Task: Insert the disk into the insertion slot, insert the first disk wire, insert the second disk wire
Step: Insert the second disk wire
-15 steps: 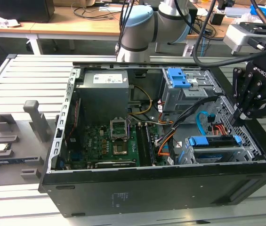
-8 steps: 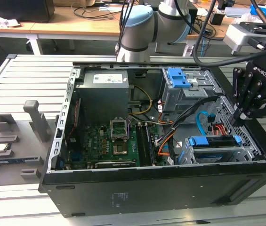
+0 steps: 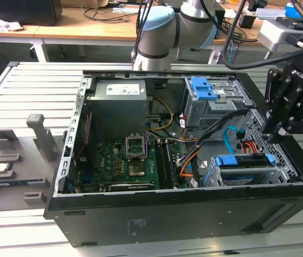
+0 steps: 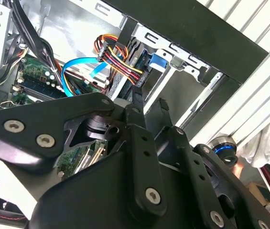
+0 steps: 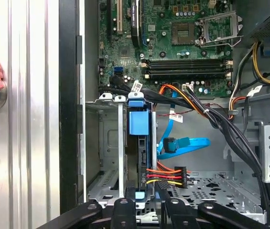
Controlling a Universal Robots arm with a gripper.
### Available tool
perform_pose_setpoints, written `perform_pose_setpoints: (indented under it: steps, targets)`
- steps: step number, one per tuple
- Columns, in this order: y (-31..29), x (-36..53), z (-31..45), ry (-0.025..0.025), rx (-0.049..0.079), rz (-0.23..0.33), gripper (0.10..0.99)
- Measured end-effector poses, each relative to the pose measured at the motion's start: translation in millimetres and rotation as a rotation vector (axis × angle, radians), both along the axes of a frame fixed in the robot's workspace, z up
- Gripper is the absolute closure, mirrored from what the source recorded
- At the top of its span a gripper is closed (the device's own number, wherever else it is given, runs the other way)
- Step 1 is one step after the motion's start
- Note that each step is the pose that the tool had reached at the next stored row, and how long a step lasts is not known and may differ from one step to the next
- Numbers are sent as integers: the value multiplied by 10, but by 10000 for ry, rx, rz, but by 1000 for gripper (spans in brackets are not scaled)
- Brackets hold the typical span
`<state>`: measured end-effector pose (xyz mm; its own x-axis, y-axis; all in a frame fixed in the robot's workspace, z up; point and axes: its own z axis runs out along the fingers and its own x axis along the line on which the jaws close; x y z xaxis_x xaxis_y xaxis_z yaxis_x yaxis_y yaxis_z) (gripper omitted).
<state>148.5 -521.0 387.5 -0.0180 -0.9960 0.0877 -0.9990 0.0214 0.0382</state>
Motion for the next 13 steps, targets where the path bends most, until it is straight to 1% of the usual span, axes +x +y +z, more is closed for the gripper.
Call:
perform_pose_setpoints:
  steps: [2, 4, 8, 10, 11, 13]
  targets:
    - [10, -16, -1, -1, 1, -1, 784]
    - [32, -39, -6, 0, 0, -1, 784]
    - [121, -145, -23, -1, 0, 0, 784]
    - [155, -191, -30, -1, 1, -1, 784]
    - [172, -242, -38, 0, 2, -2, 784]
    - [182, -286, -49, 0, 1, 0, 784]
